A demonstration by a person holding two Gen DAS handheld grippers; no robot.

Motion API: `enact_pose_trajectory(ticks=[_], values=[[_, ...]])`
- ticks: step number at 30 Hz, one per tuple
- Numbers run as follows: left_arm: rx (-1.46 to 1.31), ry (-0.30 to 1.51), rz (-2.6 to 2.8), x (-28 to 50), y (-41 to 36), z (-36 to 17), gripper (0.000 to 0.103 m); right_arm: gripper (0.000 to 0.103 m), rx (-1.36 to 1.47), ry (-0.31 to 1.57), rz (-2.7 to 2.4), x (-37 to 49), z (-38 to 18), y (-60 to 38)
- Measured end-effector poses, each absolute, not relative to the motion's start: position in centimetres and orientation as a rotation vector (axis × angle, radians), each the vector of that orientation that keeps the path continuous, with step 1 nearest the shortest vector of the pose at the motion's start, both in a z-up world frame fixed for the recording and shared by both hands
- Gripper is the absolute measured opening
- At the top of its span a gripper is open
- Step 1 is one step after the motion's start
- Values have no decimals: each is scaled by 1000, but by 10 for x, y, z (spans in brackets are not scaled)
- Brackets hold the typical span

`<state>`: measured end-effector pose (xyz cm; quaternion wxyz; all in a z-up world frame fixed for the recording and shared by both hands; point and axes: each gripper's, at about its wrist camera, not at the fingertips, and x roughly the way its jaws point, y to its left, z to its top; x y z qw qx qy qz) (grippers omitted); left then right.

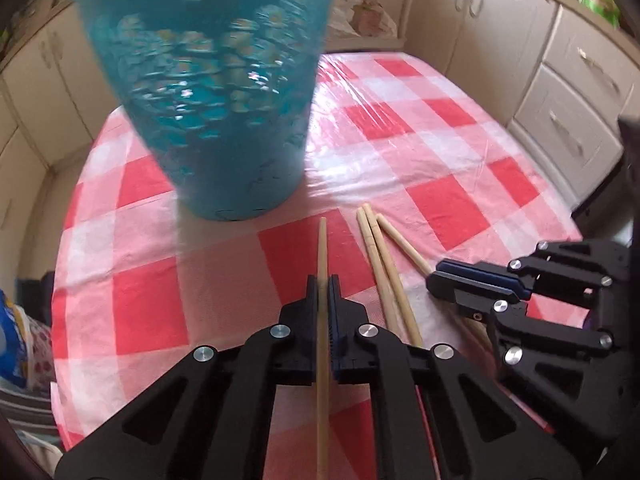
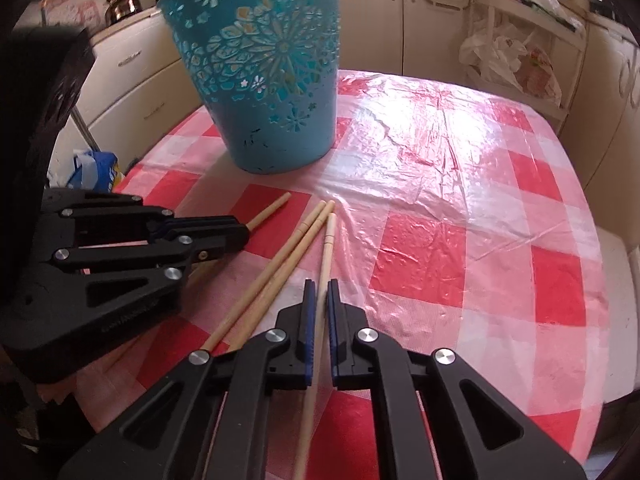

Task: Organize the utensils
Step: 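Grasp a wooden stick with the left tool while the right tool grasps another, then drop the stick into the teal bin with the left tool while the right tool carries its stick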

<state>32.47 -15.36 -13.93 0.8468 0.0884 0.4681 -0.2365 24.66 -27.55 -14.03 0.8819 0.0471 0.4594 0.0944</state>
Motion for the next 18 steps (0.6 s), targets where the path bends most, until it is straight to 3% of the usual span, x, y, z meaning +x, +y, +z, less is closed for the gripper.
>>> enact_pose_trajectory(ticks=[3, 8, 14, 18], values=[[69, 901, -519, 313, -125, -122, 5, 6, 216, 914, 187, 240, -140, -288], [-86, 560, -569, 288, -76, -52, 5, 6, 312, 825, 177, 233, -134, -297], [-189, 217, -477, 311, -56, 38, 5, 6, 299, 809, 187, 231, -131, -292], [-245, 141, -433, 343, -64, 59, 5, 6, 298, 808, 197, 230, -131, -293]])
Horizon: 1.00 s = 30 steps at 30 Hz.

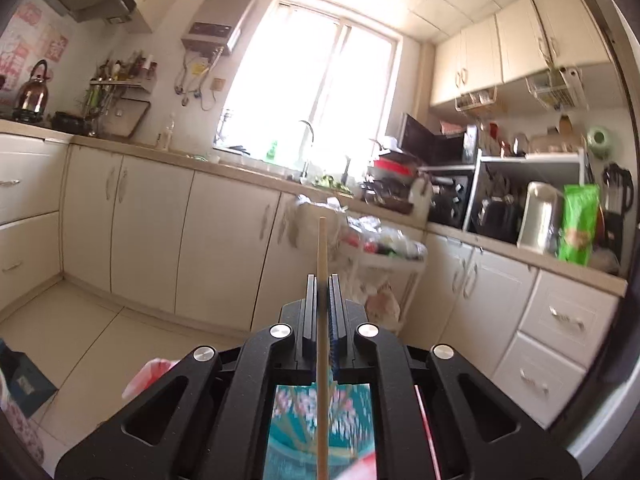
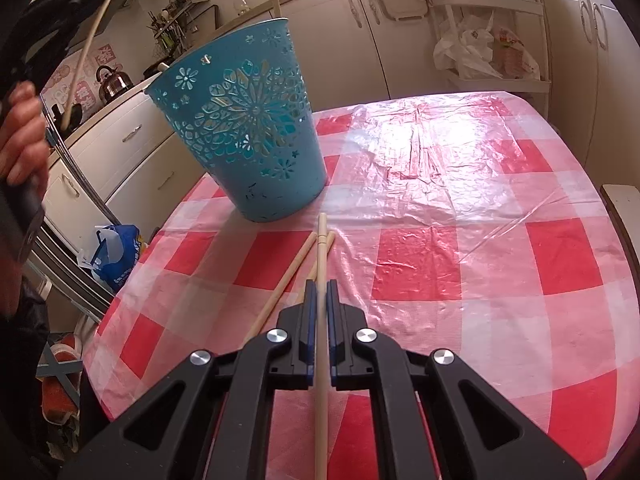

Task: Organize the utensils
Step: 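Drop the stick into the teal bin with the left tool while the right tool carries its stick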

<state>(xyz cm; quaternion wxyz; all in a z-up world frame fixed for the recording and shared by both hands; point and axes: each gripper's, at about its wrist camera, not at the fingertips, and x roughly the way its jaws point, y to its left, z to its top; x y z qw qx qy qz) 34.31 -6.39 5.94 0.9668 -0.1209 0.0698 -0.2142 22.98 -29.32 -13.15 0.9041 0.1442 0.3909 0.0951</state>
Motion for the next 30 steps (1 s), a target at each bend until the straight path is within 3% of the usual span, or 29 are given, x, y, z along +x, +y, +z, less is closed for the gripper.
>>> enact_pose_trajectory(ticks=[8, 21, 25, 30], values=[[-264, 122, -348, 399, -91, 46, 5, 6, 306, 802, 199, 230, -132, -294], [-124, 258, -349, 369, -94, -26, 9, 6, 300, 757, 184, 225, -127, -296], [-85, 236, -297, 342, -80, -34, 49, 6, 311, 701, 186, 219, -120, -299], [-129, 214, -190, 298, -49, -49, 67, 6, 400, 558, 211, 207, -102, -310]])
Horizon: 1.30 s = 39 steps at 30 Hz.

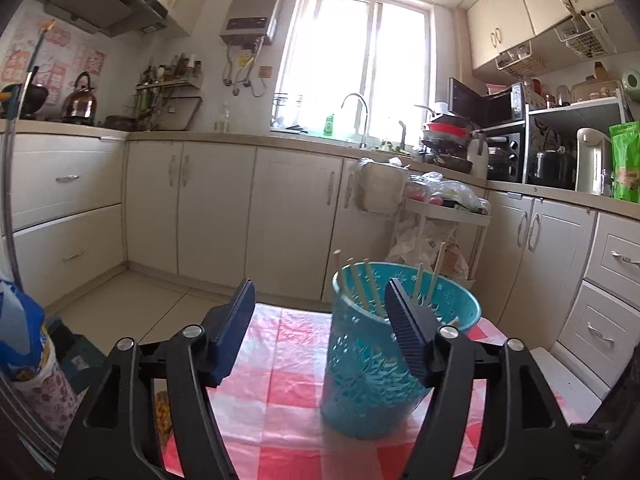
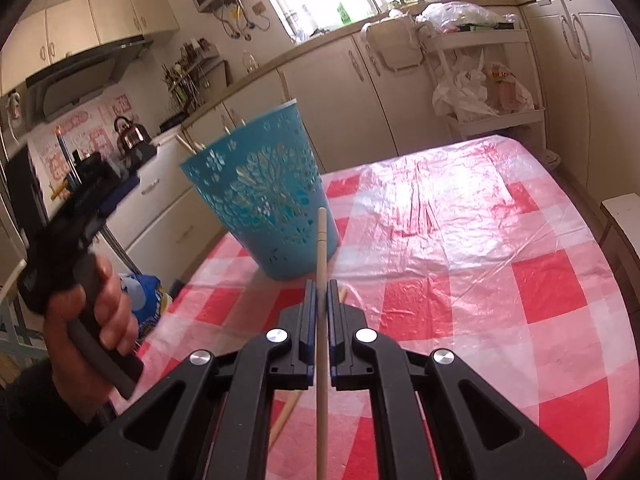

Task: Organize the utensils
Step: 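Drop the stick into the teal bin with the left tool while the right tool carries its stick, then open the right tool over the teal bin and move it back to the sticks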

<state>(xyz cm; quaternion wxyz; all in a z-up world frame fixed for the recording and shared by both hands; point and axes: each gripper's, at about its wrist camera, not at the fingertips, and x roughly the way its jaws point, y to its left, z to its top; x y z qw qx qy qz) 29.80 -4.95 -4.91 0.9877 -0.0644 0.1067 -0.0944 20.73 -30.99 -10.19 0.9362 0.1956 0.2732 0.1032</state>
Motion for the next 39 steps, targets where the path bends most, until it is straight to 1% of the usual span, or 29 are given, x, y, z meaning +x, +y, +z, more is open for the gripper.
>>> enact_pose_trajectory(ticks=[2, 5, 6, 8, 12, 14, 18, 24, 28, 30, 31, 32, 37, 39], values=[[-149, 241, -165, 288, -42, -62, 69, 6, 417, 473, 229, 202, -85, -309], [-179, 307, -135, 284, -34, -87, 69, 6, 412, 318, 263, 196, -49, -303], [-204, 358, -130, 287, -31, -92, 69, 6, 411, 264, 274, 196, -37, -301], [-257, 362, -123, 287, -24, -95, 70, 6, 407, 142, 297, 198, -10, -298], [-314, 384, -129, 288, -17, -100, 71, 6, 414, -48, 316, 213, 26, -292], [-317, 377, -127, 287, -16, -100, 72, 6, 410, -124, 301, 227, 37, -289], [-335, 376, -117, 287, -10, -103, 74, 6, 433, -191, 280, 261, 46, -287], [-402, 388, -105, 290, 2, -108, 75, 6, 464, -196, 279, 302, 35, -286], [-413, 400, -104, 292, 4, -111, 76, 6, 432, -136, 299, 315, 16, -281], [-412, 402, -107, 292, 3, -111, 76, 13, 415, -95, 309, 316, 6, -279], [-411, 402, -107, 293, 3, -111, 76, 23, 409, -76, 309, 315, 1, -279], [-411, 401, -105, 293, 3, -110, 77, 31, 407, -59, 310, 313, -4, -278], [-417, 403, -95, 293, 4, -111, 77, 36, 383, 41, 294, 293, -23, -282], [-415, 403, -94, 293, 4, -110, 77, 45, 397, 92, 265, 273, -29, -289]])
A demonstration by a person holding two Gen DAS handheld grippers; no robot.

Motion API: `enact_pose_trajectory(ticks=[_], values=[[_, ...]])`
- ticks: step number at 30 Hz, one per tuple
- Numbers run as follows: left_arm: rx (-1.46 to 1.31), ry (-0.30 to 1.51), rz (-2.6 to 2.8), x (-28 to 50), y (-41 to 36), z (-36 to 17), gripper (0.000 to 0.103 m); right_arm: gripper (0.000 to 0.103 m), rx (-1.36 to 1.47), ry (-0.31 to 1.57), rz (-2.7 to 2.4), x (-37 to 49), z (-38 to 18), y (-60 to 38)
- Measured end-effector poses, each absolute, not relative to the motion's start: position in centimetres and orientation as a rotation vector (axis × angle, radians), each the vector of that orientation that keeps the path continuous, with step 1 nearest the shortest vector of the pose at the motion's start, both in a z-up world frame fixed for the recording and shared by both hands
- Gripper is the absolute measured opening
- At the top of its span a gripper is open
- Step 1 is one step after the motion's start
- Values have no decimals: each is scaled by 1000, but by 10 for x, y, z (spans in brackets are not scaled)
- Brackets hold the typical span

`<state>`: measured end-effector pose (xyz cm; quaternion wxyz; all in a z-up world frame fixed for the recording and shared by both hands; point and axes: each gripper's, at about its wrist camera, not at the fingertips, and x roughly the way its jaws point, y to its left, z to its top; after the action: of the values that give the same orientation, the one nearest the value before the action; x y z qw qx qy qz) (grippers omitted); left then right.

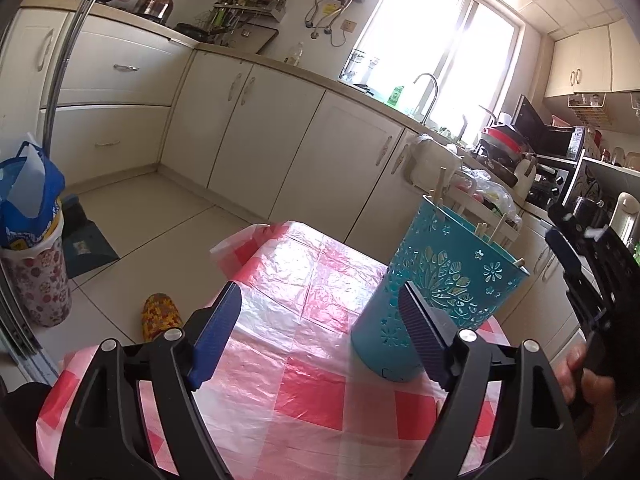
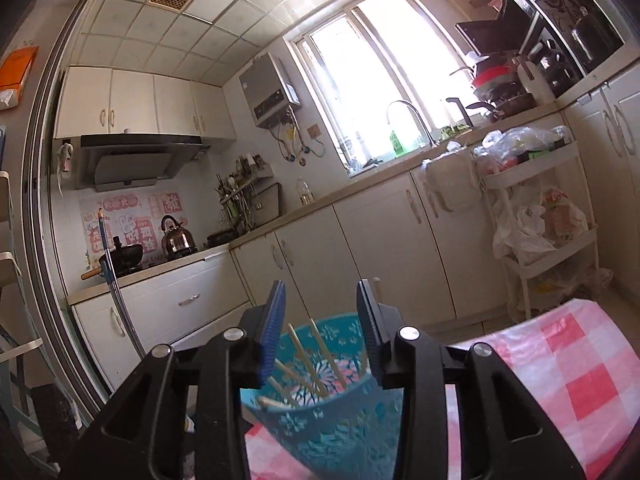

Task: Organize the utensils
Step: 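Open the right tool over the teal bin and move it back to the sticks, then grasp a wooden stick with the right tool while the left tool grasps the last one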

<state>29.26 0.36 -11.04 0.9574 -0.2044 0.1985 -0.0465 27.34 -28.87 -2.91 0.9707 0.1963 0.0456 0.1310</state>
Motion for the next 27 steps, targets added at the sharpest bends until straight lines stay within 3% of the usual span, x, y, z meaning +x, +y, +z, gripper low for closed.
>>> enact_pose_trajectory(ticks=[2, 8, 14, 19, 25, 27], values=[[-410, 403, -94, 293, 3, -110, 77, 64, 400, 172, 219, 254, -37, -295], [-384, 411, -97, 294, -2, -108, 81, 67, 231, 541, 144, 219, -80, -284], [-291, 504, -126, 305, -23, -106, 81, 38, 81, 791, 160, 224, -119, -257], [-207, 593, -213, 302, -48, -110, 81, 35, 41, 895, 187, 238, -140, -250], [-73, 743, -330, 309, -90, -121, 81, 12, -20, 935, 197, 230, -144, -249], [-13, 783, -371, 311, -107, -125, 81, 11, -11, 936, 190, 224, -144, -259]])
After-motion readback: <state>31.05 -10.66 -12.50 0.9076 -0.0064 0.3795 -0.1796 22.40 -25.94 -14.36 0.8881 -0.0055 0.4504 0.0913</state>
